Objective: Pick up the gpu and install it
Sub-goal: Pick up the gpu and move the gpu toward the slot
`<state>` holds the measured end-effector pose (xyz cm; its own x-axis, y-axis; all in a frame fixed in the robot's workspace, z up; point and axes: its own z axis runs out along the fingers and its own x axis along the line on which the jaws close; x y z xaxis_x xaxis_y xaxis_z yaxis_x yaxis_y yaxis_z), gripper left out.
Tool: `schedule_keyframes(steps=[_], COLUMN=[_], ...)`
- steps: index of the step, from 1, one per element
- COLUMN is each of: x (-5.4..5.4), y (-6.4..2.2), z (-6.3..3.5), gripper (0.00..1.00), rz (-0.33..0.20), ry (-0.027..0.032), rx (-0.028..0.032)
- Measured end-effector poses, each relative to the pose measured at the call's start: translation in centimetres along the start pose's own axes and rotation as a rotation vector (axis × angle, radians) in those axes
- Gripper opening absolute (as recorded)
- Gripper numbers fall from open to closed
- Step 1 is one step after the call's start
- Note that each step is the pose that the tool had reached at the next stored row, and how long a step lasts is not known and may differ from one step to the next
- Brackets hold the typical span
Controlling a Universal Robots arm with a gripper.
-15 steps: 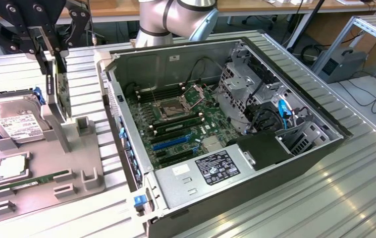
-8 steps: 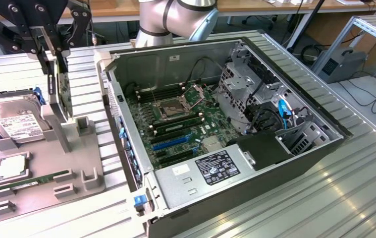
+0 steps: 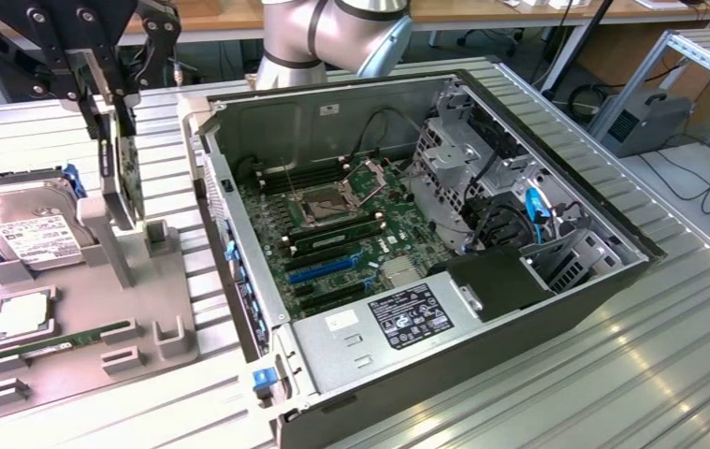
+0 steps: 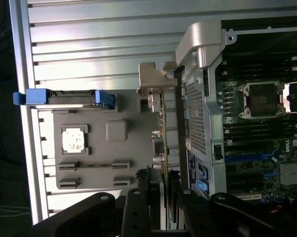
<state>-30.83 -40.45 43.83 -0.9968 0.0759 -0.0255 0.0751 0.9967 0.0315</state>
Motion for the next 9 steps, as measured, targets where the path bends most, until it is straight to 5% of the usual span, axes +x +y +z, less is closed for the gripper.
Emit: schedule_keyframes(steps=[9], x=[-0.71], y=[0.05], z=[0.02], gripper=[0.27], rz=[0.0], ry=[0.0001], rx=[0.0])
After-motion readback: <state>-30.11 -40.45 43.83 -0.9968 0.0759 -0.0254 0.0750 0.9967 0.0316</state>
